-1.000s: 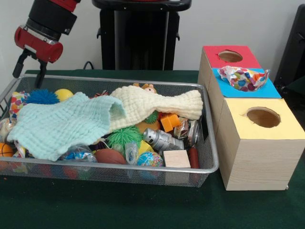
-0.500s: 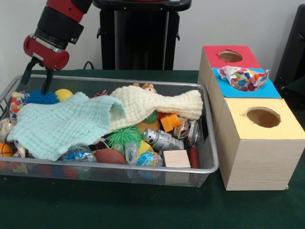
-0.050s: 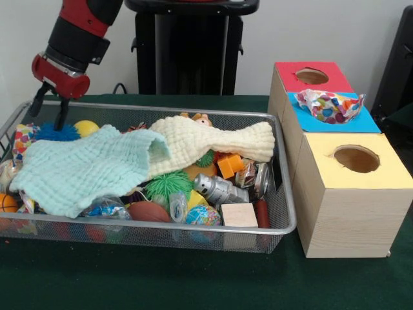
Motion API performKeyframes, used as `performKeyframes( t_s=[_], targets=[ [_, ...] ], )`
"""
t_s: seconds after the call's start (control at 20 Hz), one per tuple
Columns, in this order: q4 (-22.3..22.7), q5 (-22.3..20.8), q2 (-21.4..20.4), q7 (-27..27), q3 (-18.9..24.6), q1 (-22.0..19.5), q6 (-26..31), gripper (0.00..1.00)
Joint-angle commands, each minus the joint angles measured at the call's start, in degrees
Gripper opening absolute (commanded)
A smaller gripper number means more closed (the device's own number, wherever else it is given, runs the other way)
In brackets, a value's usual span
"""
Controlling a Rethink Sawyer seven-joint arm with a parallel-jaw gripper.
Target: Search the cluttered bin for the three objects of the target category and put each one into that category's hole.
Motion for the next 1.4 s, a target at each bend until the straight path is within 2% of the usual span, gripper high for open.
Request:
performKeyframes(
  t_s=[0.05,0.5,0.65,0.85,1.1,1.4],
  targets=[
    [-1.34,1.63,3.05,13.54,7.08,-3.18,-4.09,1.00],
    [-5.52,-2.48,4.82,11.43,11.85,-8.75,-4.50,1.00],
    [-6.51,-2.96,5.75,10.77,12.91,-9.52,-4.71,1.00],
    [-6.35,-3.32,4.95,10.51,14.03,-9.54,-5.08,1.00],
    [-4.12,-5.40,0.24,10.90,16.58,-10.02,-4.25,1.00],
    [-0.48,-4.69,-5.56,11.00,16.79,-8.35,-0.98,1.00]
  ],
)
